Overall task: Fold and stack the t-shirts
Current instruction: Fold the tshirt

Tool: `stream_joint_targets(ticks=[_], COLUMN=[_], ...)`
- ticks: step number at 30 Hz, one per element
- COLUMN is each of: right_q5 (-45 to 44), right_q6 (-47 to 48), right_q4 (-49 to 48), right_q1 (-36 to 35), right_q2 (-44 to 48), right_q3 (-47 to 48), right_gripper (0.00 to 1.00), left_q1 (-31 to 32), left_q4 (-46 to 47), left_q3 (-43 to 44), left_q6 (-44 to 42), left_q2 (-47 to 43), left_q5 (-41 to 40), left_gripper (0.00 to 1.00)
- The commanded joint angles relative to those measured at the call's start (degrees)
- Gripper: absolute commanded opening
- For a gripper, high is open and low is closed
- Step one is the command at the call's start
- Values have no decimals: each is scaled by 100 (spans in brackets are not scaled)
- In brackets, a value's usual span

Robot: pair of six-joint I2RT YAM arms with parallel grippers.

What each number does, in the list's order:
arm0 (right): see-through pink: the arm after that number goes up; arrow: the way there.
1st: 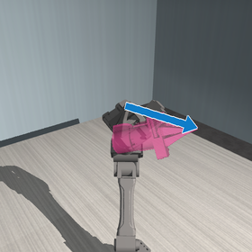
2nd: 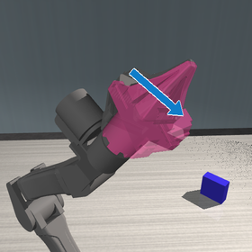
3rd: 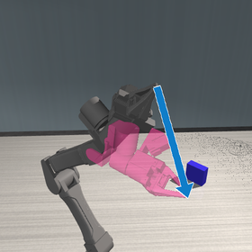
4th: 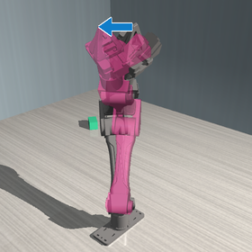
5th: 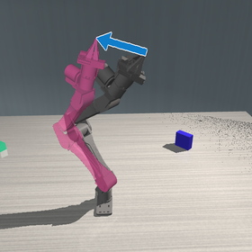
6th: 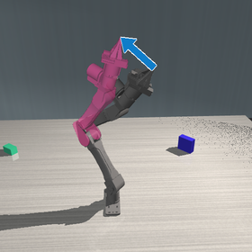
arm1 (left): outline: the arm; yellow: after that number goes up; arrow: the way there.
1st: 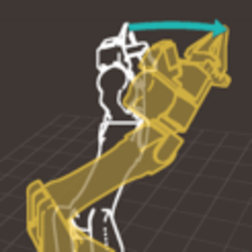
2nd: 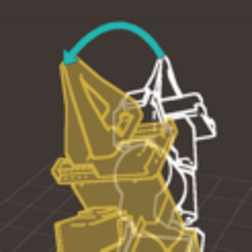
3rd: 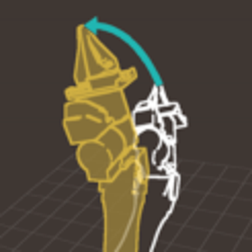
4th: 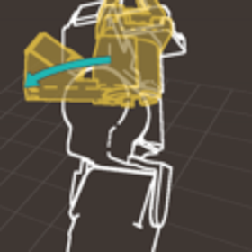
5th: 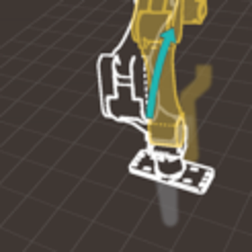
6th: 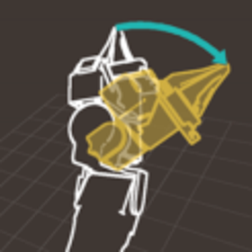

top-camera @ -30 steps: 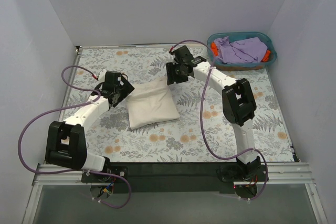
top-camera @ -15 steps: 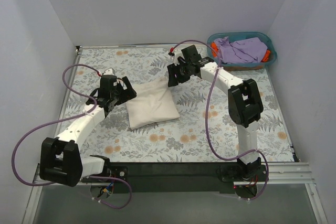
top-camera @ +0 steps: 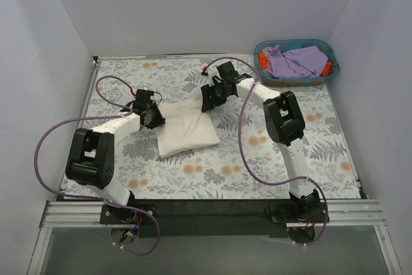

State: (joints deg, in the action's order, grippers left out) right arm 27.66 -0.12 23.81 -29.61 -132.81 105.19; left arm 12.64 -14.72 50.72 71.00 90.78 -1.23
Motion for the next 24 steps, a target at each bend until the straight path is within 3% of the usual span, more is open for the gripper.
stream_joint_targets(ticks=[1, 8, 13, 21, 24], right_q5=[73, -182, 55, 1608, 2216], right_q6=[-224, -902, -999, -1359, -1762], right_q4=[-236, -527, -527, -1255, -1667], right_q1=[130, 464, 544, 456, 272], right_q2=[-78, -131, 211, 959, 977], right_q3=[537, 345, 169, -235, -349], right_gripper=[48, 36, 34, 36, 38], left_q1=[-165, -350, -456, -438, -386], left_q4=[92, 92, -136, -294, -365], left_q3=[315, 465, 518, 650, 545], left_q6=[466, 819, 994, 766, 810], left_q2=[264, 923, 924, -225, -656], left_q5=[-606, -518, -588, -141, 115], left_gripper=[21, 20, 25, 61, 68])
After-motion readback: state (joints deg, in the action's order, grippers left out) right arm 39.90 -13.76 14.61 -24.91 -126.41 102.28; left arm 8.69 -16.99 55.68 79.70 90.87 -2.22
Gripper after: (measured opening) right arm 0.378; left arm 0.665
